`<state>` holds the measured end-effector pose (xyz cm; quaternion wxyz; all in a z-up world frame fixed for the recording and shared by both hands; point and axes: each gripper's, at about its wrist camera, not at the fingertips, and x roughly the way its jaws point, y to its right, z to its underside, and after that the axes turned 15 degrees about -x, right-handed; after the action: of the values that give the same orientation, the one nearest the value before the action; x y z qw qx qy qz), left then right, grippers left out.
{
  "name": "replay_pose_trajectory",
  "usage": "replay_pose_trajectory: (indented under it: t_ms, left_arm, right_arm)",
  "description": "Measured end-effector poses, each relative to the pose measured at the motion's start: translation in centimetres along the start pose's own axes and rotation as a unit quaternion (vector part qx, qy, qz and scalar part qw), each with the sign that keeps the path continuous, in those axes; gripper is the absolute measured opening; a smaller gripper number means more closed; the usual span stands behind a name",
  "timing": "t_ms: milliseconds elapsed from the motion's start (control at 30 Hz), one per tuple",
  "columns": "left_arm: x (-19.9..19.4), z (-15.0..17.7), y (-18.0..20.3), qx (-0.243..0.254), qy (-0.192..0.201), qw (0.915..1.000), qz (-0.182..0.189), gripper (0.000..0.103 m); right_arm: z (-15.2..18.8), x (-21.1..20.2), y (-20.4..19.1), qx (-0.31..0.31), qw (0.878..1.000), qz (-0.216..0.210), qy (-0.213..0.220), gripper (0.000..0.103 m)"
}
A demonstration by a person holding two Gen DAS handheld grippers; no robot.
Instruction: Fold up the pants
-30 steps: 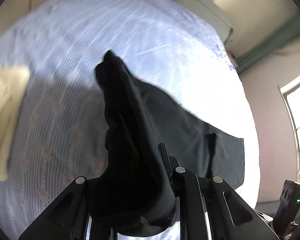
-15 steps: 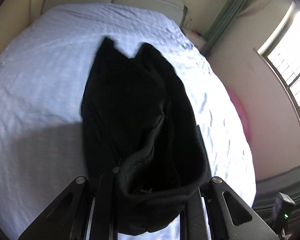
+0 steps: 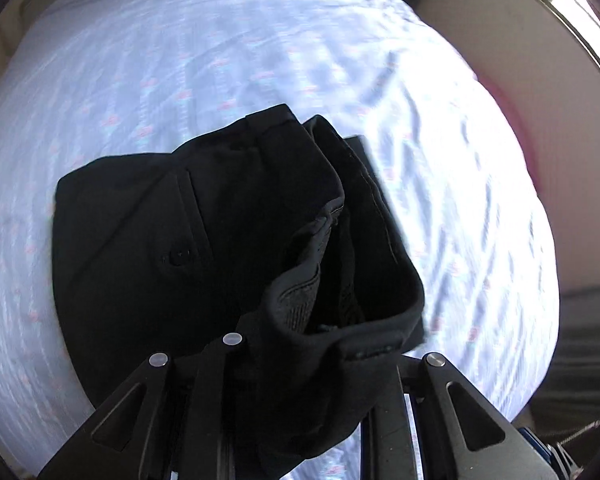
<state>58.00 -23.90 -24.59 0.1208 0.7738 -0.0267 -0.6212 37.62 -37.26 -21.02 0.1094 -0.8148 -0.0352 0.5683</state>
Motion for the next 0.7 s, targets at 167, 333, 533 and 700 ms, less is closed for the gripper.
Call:
replay_pose_trajectory:
  t_ms: [167, 333, 533, 700]
  left_arm:
    - [1.5, -0.8, 3.4, 0.045, -0.015, 0.9988, -0.014, 0.029]
    - [2.5, 0.5, 2.8, 0.014, -0.055, 0.9983, -0.015, 0.054]
    - [-1.4, 3.1, -2.3, -0.039, -0.055, 0.9965, 0.049, 0.087]
    - [-3.2, 3.8, -8.1, -0.087, -0.009, 0.9961, 0.013, 0.09]
  right_arm:
    - [-0.6, 0.4, 1.9, -0.003, 1.0, 0.004, -0.014, 0.057]
    - [-1.6, 0.4, 2.7, -0.005, 1.0, 0.013, -0.008, 0.057]
    - [-2.9, 0.5, 2.9, -0.017, 1.0, 0.016, -0.003, 0.057]
    - [-4.8, 2.3, 1.4, -0.066, 0.998, 0.003, -0.013, 0.057]
